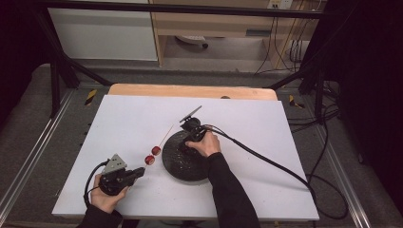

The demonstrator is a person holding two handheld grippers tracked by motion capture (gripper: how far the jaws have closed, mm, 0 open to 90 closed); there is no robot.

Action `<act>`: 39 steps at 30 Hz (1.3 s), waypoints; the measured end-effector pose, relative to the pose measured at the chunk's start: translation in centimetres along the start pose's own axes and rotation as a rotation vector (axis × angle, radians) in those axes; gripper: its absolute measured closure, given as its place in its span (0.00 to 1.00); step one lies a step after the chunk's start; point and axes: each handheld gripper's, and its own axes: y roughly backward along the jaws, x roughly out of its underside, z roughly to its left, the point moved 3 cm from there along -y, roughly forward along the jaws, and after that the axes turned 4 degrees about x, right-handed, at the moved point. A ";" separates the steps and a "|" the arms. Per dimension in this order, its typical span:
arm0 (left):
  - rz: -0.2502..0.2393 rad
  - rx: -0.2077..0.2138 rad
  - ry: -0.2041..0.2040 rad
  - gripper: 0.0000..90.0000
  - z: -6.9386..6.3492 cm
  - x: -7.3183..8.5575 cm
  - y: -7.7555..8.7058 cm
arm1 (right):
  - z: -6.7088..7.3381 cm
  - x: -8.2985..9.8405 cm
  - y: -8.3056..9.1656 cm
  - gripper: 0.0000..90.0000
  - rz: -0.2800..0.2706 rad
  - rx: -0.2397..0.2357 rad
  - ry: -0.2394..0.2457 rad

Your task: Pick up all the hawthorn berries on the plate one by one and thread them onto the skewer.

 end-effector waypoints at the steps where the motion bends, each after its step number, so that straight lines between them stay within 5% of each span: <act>1: -0.001 0.000 -0.001 0.98 0.0 0.0 0.0 | 0.0 0.0 0.0 0.69 0.001 0.001 0.000; 21: -0.007 -0.001 -0.001 0.98 -0.1 0.0 0.1 | 0.4 0.0 2.2 0.70 -0.022 -0.016 -0.033; 39: -0.009 0.002 -0.011 0.98 -0.7 -0.2 -0.1 | 0.0 3.2 5.6 0.70 -0.211 -0.105 -0.091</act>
